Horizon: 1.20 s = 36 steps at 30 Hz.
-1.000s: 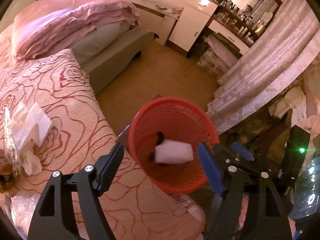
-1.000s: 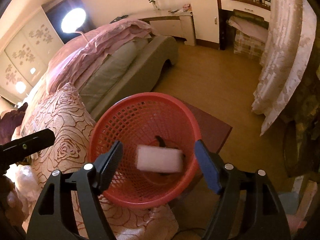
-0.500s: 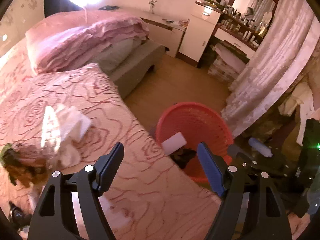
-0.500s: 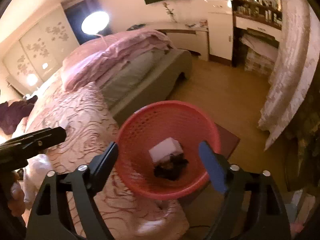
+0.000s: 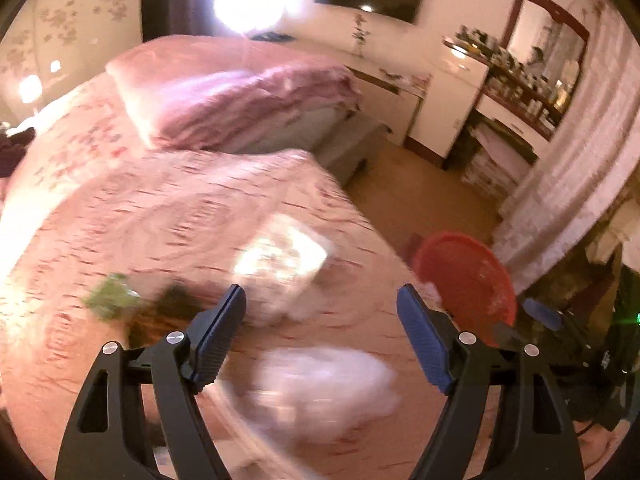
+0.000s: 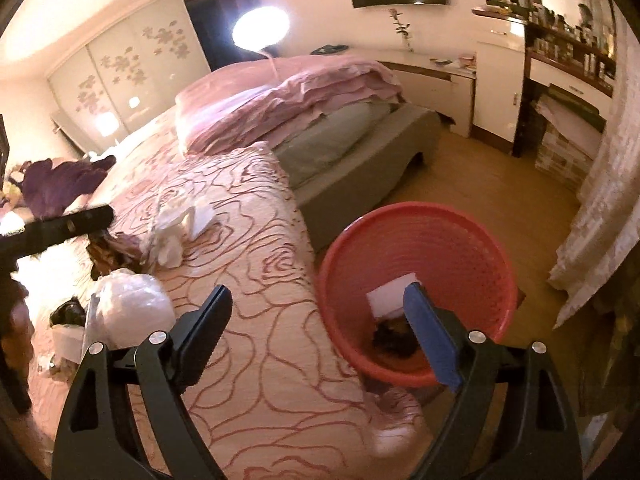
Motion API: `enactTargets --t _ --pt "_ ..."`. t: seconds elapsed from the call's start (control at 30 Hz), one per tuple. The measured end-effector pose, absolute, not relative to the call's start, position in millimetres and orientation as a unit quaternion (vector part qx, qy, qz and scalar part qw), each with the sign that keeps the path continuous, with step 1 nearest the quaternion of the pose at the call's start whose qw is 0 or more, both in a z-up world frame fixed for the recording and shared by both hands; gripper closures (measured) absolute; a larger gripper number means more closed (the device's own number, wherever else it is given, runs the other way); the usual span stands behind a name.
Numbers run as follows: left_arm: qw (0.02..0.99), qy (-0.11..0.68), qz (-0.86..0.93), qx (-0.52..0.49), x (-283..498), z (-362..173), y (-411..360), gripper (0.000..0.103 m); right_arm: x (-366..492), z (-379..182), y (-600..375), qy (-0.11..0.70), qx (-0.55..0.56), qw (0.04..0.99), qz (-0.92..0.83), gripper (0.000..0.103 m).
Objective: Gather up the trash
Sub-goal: 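Grasp the brown wrapper with the left tool while the right tool grasps the clear plastic bag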
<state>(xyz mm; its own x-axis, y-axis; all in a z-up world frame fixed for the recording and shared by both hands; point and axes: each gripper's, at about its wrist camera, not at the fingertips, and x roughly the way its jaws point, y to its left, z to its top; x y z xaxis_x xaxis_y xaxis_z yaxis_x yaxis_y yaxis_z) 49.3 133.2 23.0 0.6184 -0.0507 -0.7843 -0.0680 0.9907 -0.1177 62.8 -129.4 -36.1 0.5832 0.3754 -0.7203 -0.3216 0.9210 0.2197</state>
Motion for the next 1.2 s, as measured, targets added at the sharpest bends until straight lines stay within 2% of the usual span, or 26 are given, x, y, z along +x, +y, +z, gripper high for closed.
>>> enactTargets --t 0.27,0.6,0.7,0.77,0.8,0.83,1.2 --pt "0.892 0.434 0.06 -0.111 41.0 27.4 214.5 0.026 60.7 -39.6 -113.2 0.42 0.028 0.883 0.209 0.018" --pt "0.874 0.468 0.039 -0.128 56.2 -12.7 207.6 0.027 54.4 -35.7 -91.7 0.42 0.01 0.876 0.237 0.018" --pt "0.872 0.472 0.05 -0.118 58.5 -21.7 205.5 0.034 52.7 -37.0 -86.3 0.423 0.006 0.873 0.244 0.018" --pt "0.872 0.474 0.052 -0.114 58.5 -25.6 206.2 0.049 51.4 -39.0 -81.7 0.425 0.003 0.87 0.25 0.018" --pt "0.87 0.476 0.05 -0.119 58.6 -27.2 208.0 0.062 51.2 -39.9 -79.0 0.427 0.001 0.868 0.253 0.018" --pt "0.868 0.478 0.049 -0.126 58.5 -29.3 210.0 0.065 50.5 -41.0 -76.3 0.428 0.0 0.866 0.258 0.018" --pt "0.88 0.448 0.052 -0.148 41.4 -18.3 223.0 0.072 42.0 -40.7 -39.7 0.431 -0.023 0.848 0.309 0.018"
